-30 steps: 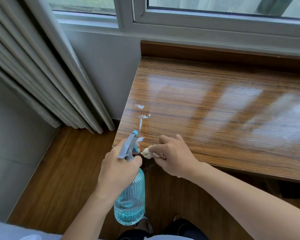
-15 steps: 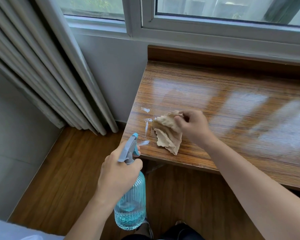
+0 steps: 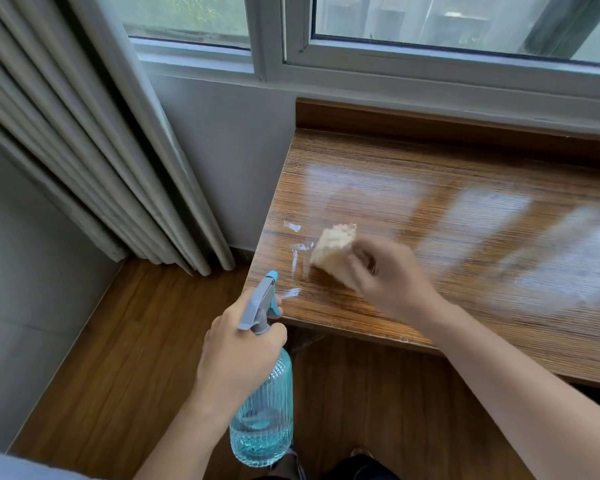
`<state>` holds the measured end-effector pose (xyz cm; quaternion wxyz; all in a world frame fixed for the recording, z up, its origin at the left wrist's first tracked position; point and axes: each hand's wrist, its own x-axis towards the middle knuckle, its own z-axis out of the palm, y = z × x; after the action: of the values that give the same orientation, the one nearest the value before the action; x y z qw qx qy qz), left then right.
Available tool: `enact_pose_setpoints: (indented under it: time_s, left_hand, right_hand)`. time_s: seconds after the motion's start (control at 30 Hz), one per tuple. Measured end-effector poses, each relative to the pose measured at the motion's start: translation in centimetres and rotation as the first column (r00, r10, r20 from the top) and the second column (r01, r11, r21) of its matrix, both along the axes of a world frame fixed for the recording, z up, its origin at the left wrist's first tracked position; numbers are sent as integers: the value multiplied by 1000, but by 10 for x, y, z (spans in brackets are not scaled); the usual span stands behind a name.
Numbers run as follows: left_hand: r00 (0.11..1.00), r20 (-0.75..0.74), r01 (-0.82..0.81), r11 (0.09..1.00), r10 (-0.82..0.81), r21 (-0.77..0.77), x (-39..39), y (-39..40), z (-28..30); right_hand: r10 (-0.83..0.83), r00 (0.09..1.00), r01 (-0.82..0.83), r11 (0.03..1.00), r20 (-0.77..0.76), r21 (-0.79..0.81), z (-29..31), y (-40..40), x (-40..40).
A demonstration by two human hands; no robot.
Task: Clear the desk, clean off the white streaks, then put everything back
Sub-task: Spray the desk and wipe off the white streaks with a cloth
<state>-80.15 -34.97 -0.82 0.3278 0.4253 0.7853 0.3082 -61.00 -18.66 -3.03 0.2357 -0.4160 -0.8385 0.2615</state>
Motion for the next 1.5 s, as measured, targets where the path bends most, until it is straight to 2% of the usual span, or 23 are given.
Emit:
enact_pose_setpoints:
  time_s: [0.07, 0.17, 0.27, 0.33, 0.43, 0.5, 0.6, 0.67, 0.77, 0.87, 0.97, 1.07, 1.2, 1.33, 1.5]
  left_hand:
    - [1000, -5, 2, 1000, -2, 2, -1, 0, -1]
    - [1000, -4, -8, 1000, 8, 0, -3, 0, -4]
    - [1000, -4, 4, 1000, -4, -6, -4, 0, -7]
    - [1000, -10, 11, 1000, -11, -7, -5, 1, -8]
    - [1000, -15, 16, 1000, -17, -3, -6, 2, -9]
    - [1000, -11, 17, 1000, -17, -10, -7, 4, -9]
    - [1000, 14, 24, 1000, -24, -8, -7, 6, -12]
    - [999, 22, 38, 999, -38, -14, -7, 7, -14]
    - [997, 36, 67, 997, -65, -35, -4, 6, -17]
    - [996, 33, 86, 995, -85, -46, -1, 6, -19]
    - [997, 30, 78, 996, -77, -41, 1, 4, -20]
    - [999, 21, 40, 998, -39, -52, 2, 4, -20]
    - [999, -12, -40, 997, 40, -70, -2, 17, -17]
    - [995, -69, -82, 991, 75, -102, -3, 36, -17]
    - [992, -78, -107, 989, 100, -99, -6, 48, -14]
  right_hand:
    - [50, 990, -47, 999, 130, -26, -19, -6, 6]
    - [28, 965, -70, 986, 260, 154, -41, -4, 10]
    - [21, 951, -114, 951, 308, 287, -47, 11, 7]
    - [51, 933, -157, 948, 355, 277, -48, 27, 5]
    - [74, 847, -258, 924, 526, 284, -49, 33, 0]
    - [101, 811, -309, 910, 576, 276, -48, 21, -1]
    - [252, 805, -424, 877, 537, 224, -48, -3, 6]
    - [272, 798, -449, 863, 538, 230, -52, -9, 12]
    - [103, 843, -282, 920, 527, 272, -60, 12, 8]
    - [-93, 832, -61, 965, 547, 256, -64, 44, -5]
    - [-141, 851, 65, 984, 506, 165, -67, 37, -15]
    - [-74, 873, 23, 994, 483, 110, -64, -2, -8]
    - [-7, 885, -118, 963, 465, 240, -65, -9, 16]
    - [-21, 942, -97, 938, 336, 333, -68, 6, 14]
    - [-53, 961, -62, 917, 273, 395, -76, 3, 8]
